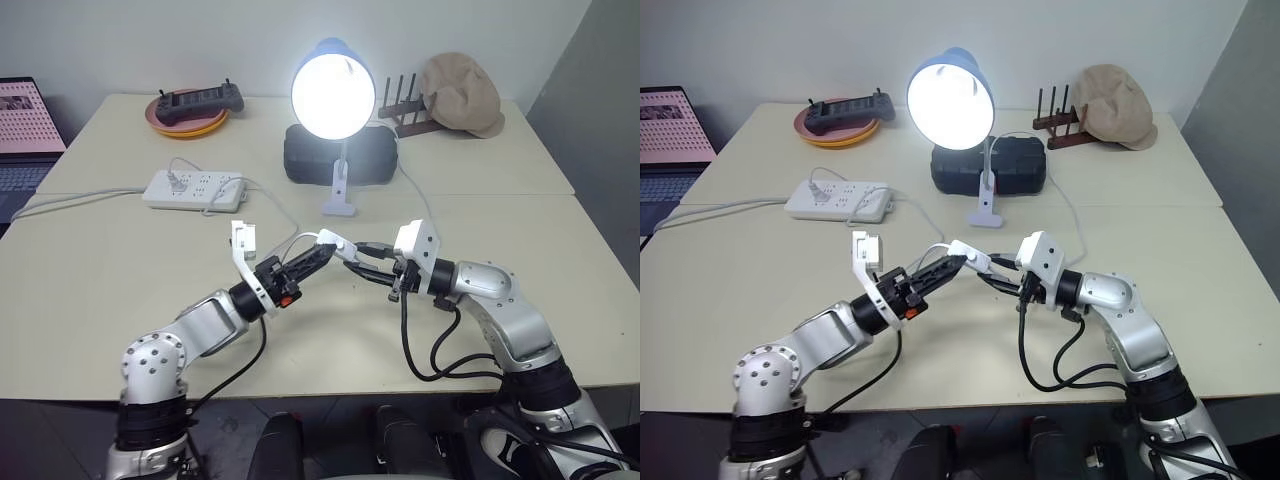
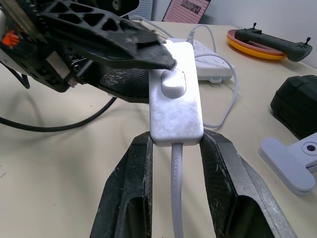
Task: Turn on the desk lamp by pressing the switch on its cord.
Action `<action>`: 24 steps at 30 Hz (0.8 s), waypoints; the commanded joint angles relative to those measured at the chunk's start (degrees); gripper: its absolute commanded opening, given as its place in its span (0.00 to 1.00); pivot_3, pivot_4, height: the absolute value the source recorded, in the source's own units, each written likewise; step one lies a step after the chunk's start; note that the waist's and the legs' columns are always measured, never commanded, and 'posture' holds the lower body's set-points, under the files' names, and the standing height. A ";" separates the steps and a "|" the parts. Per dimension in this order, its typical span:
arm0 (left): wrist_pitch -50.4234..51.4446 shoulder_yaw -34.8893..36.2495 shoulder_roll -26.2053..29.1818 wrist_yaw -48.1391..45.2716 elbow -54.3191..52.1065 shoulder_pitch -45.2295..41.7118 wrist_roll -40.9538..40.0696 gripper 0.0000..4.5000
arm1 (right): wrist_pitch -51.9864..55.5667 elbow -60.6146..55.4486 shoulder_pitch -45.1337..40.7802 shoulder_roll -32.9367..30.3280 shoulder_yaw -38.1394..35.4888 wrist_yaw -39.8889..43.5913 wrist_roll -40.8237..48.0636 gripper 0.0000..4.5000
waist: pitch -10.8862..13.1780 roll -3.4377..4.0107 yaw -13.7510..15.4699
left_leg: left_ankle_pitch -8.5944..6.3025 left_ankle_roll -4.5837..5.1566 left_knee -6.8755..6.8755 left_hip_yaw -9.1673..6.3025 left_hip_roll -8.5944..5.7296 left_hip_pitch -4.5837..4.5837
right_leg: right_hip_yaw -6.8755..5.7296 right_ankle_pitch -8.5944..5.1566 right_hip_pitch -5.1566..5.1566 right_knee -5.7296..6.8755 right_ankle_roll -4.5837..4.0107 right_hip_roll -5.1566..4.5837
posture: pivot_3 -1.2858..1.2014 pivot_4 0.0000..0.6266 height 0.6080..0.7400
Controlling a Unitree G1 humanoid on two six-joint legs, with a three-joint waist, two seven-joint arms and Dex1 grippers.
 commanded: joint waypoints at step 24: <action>-16.09 -2.91 36.80 -42.41 -5.81 -3.02 45.16 1.00 | 3.85 15.17 -10.63 -5.33 -0.23 9.87 -3.14 0.60 | 0.16 0.07 0.21 | -0.10 -0.14 -0.36 0.22 0.04 -0.48 | 0.02 0.00 -0.67 0.00 -0.13 -0.05 | 0.52 0.24 1.00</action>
